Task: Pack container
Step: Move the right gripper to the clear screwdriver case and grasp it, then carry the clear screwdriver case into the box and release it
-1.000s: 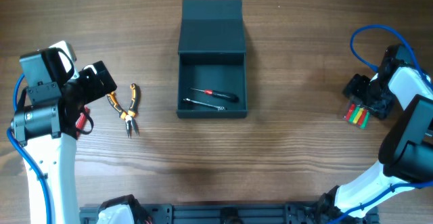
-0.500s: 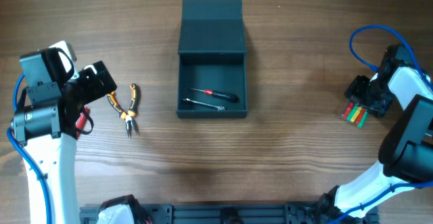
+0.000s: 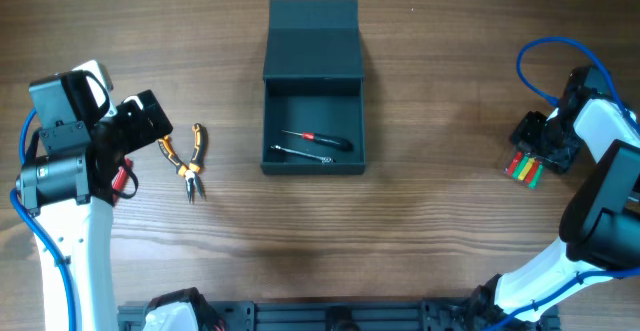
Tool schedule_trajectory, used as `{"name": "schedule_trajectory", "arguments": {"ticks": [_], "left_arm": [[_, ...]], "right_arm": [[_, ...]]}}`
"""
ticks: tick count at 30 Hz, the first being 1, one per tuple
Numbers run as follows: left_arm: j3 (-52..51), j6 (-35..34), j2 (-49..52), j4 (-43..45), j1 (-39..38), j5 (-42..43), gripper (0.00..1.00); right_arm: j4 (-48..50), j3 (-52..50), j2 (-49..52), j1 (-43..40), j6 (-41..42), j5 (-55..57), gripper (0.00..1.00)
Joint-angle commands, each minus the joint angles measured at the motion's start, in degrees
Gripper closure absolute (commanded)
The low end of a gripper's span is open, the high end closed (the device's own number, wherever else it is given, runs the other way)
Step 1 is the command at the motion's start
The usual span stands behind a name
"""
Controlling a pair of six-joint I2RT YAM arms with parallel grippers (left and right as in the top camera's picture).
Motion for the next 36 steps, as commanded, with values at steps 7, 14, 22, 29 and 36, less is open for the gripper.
{"name": "schedule_trajectory", "arguments": {"ticks": [7,14,22,29,36], "left_arm": [[1.1,1.1,-0.9,0.2,-0.2,-0.3,0.00],[1.1,1.1,-0.9,0.1,-0.2,-0.3,0.00],[1.1,1.1,-0.9,-0.6,-0.2,-0.3,0.00],[1.1,1.1,-0.9,-2.5,-0.2,-0.4,0.00],[1.1,1.1,-0.9,-2.4,-0.2,-0.3,0.00]], "right_arm": [[-6.4,6.7,-3.7,5.4,-5.3,-7.4,0.96],[-10.1,16.7,-15.0,19.8,-16.3,-9.3,0.96],[-12.0,29.6,-19.6,43.7,-43.5,-18.5,0.96],[-8.0,30.3,-17.4,54.1,-52.4,-18.4,0.96],[-7.5,30.3,-9.5,56.8,-52.7,-18.6,0.96]]}}
